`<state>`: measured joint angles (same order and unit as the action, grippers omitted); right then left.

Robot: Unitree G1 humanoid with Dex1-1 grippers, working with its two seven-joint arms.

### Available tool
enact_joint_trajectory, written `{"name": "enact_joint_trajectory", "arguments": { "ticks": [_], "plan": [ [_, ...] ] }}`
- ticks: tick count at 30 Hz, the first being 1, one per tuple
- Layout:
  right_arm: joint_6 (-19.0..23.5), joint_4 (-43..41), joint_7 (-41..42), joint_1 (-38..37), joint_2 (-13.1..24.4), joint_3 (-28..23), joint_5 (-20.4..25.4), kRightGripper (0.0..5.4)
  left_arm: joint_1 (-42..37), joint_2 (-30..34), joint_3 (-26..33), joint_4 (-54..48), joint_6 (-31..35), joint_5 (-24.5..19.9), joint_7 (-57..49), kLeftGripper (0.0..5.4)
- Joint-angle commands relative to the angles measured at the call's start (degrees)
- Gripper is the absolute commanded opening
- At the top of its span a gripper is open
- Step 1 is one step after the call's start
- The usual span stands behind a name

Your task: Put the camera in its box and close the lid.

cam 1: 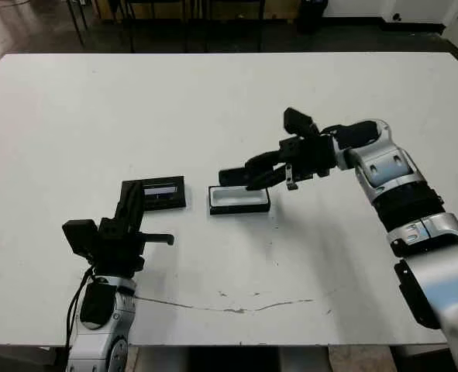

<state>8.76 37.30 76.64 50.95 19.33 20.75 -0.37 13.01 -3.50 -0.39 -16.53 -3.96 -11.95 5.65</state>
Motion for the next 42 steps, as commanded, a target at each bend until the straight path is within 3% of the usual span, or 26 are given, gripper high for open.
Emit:
{"name": "enact_joint_trajectory", "arguments": {
  "ticks": [1,18,24,42],
  "plan": [
    [-0.5,0.7,0.6,0.2,0.5,1.4,-1.7,0.35,0.3,-0.1,-0.1,1.1,0.8,0.0,-0.2,0.00],
    [-5.0,-0.5,-1.7,-1.3,0.7,3.8,-7.1,0.35,0.8,-0.4,-0.4,1.4,0.2,-0.2,-0.2,0.00],
    [-4.2,-2.4,-2.3,-2.0,0.2,5.6,-8.6,0.35,0.9,-0.5,-0.5,1.7,-0.3,0.5,-0.4,0.00],
    [-2.4,-0.7,-2.7,-1.5,-8.0,10.7,-10.0,0.35,2.5,-0.6,-1.1,2.1,-1.8,1.5,-0.1,0.00]
  ]
}}
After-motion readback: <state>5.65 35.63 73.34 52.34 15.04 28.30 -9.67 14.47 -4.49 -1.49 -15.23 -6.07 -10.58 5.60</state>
